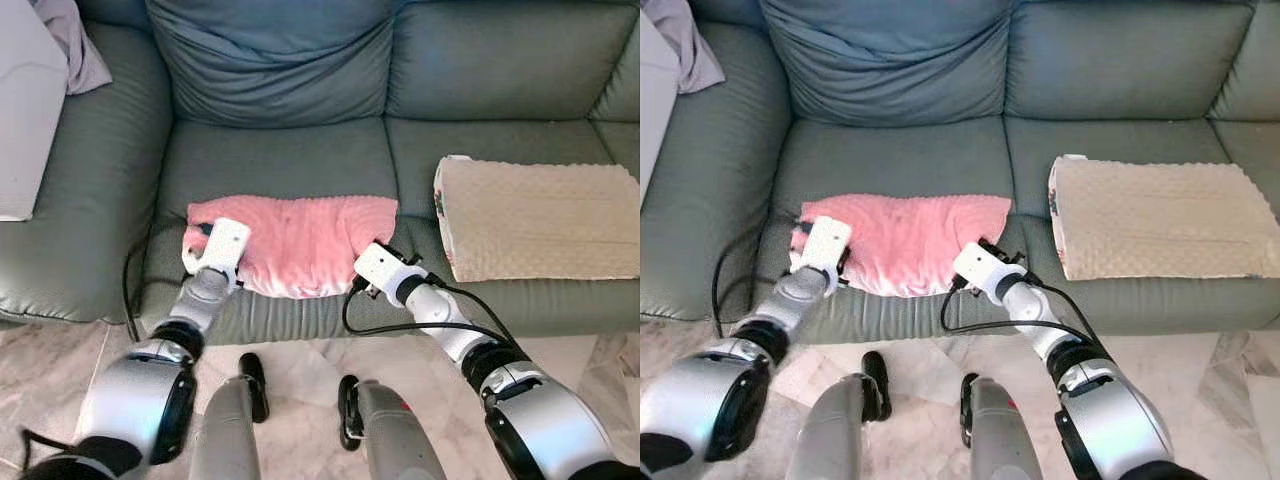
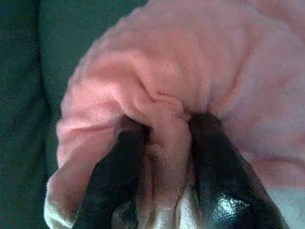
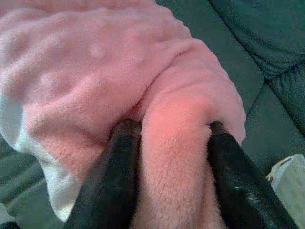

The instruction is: Move the pillow to the sofa

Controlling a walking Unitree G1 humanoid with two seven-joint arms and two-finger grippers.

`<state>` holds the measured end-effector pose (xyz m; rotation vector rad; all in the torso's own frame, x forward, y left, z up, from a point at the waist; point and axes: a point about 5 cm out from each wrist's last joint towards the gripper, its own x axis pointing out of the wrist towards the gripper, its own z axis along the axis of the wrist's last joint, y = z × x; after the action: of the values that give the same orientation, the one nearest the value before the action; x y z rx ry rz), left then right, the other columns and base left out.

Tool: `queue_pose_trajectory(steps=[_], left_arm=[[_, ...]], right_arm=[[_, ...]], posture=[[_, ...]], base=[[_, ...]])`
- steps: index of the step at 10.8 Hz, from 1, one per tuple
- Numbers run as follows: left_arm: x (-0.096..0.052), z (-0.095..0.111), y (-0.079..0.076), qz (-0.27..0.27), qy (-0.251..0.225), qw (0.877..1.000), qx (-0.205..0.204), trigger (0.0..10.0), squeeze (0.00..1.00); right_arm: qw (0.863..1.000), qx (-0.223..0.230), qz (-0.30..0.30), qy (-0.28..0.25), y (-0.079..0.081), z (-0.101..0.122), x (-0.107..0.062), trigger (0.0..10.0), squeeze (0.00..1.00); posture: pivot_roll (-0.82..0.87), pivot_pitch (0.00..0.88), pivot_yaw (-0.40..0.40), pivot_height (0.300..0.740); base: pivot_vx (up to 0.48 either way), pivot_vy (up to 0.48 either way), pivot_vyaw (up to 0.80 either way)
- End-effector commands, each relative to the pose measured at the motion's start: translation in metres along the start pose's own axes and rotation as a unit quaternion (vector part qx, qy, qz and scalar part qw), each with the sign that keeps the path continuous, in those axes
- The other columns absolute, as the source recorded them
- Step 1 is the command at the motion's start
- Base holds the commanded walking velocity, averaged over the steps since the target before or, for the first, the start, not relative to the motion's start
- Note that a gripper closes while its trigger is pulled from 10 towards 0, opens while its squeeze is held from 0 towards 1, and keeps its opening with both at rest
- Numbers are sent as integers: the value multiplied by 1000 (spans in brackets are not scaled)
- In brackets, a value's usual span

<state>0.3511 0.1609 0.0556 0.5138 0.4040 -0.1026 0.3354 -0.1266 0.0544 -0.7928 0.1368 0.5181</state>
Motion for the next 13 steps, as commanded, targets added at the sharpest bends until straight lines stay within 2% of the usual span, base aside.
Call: queue_pose_trajectory(steps=[1,2,4,6,8,9,10,11,13], left_arm=[[-2,-5,-5,-21,-1,999,46,10000,1000],[-2,-8,-4,-35,-4,995,91,10000,1000],[-2,-8,0,-41,-8,991,128,10000,1000],[-1,0,12,-44,-28,990,134,10000,1000],[-1,6,19,-58,-38,989,130,10000,1000],[0,3,20,-70,-17,994,78,10000,1000],[-1,3,23,-67,-21,996,61,10000,1000],[-2,0,32,-55,-29,996,56,10000,1000],[-6,-3,47,-33,-40,998,48,10000,1000]], right_arm=[[1000,5,12,18,5,-6,-2,10000,1000],[999,6,15,36,4,-10,-2,10000,1000],[997,9,25,71,4,-18,-4,10000,1000],[994,8,28,106,0,-34,-11,10000,1000],[993,2,27,118,-1,-36,-12,10000,1000],[993,-2,23,117,-2,-35,-11,10000,1000],[993,-10,24,113,-2,-34,-10,10000,1000],[993,-30,33,112,-2,-34,-10,10000,1000],[993,-26,20,116,-11,-37,-13,10000,1000]], posture=[[-57,332,-19,740],[-55,312,-18,740],[-55,283,-15,740],[-43,245,-13,740],[-31,219,-15,740],[-24,206,-17,740],[-23,199,-17,740],[-23,189,-15,740],[-16,183,-14,740]], base=[[0,0,0],[0,0,0],[0,0,0],[0,0,0],[0,0,0],[0,0,0],[0,0,0],[0,0,0],[0,0,0]])
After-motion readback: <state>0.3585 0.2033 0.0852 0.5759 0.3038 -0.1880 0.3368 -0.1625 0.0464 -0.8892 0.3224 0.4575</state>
